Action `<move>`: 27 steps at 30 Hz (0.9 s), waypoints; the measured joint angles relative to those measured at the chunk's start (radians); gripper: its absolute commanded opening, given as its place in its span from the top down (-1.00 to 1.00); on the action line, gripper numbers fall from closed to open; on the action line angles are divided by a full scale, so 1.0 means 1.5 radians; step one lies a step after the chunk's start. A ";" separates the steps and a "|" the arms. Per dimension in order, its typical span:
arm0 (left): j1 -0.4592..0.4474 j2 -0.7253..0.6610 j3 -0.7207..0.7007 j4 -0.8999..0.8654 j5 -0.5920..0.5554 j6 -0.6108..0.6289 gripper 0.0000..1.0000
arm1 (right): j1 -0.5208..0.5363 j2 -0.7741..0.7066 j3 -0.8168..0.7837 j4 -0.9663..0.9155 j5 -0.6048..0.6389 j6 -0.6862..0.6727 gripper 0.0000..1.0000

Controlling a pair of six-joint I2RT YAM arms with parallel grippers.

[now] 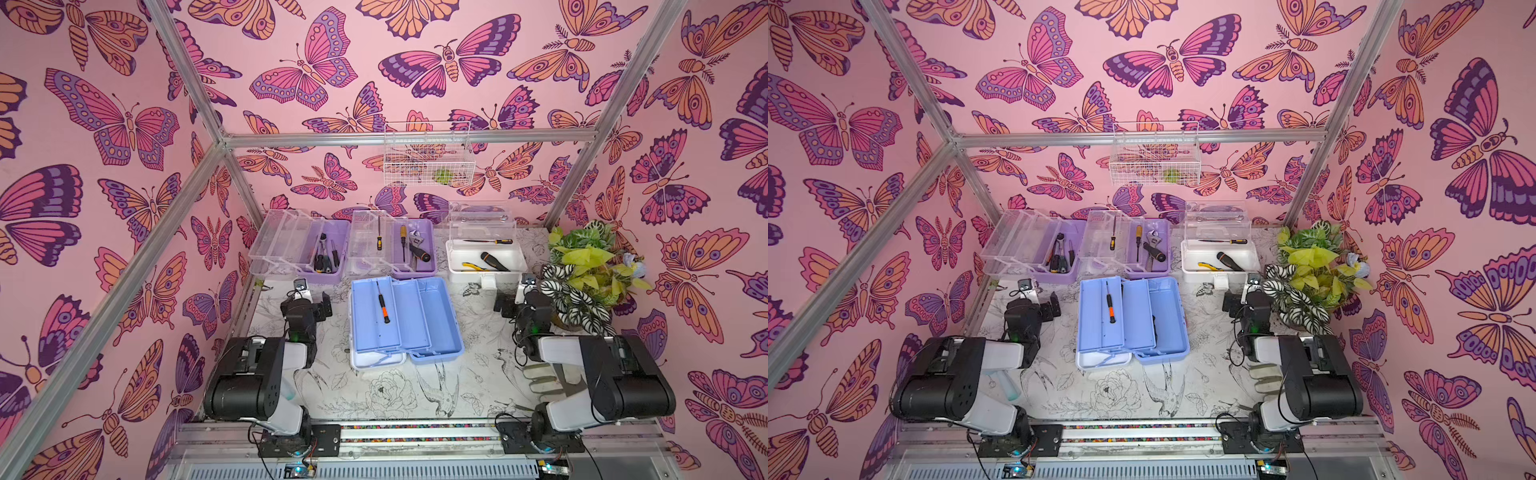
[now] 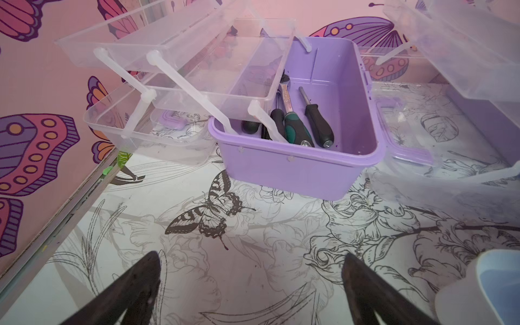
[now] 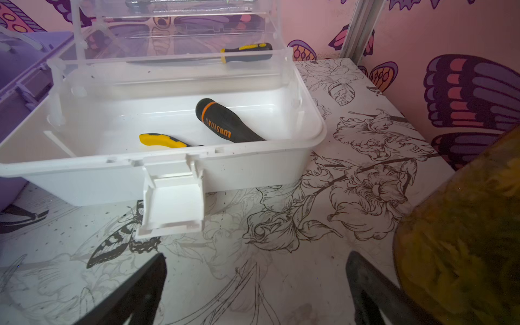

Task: Close toolboxes
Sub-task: Close the toolbox lid.

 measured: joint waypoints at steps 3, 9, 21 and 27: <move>0.000 0.000 0.000 0.000 0.000 0.000 -0.99 | 0.000 0.000 0.000 0.000 0.000 0.000 -0.98; 0.000 0.000 0.000 0.000 0.000 0.000 -0.99 | 0.000 0.000 0.000 0.000 0.000 0.000 -0.98; 0.000 0.000 0.000 0.000 0.000 0.000 -1.00 | 0.000 0.000 0.002 -0.001 0.000 0.000 -0.98; 0.000 0.000 0.000 -0.001 -0.002 0.001 -0.97 | -0.004 0.000 0.003 0.001 0.000 0.000 -0.98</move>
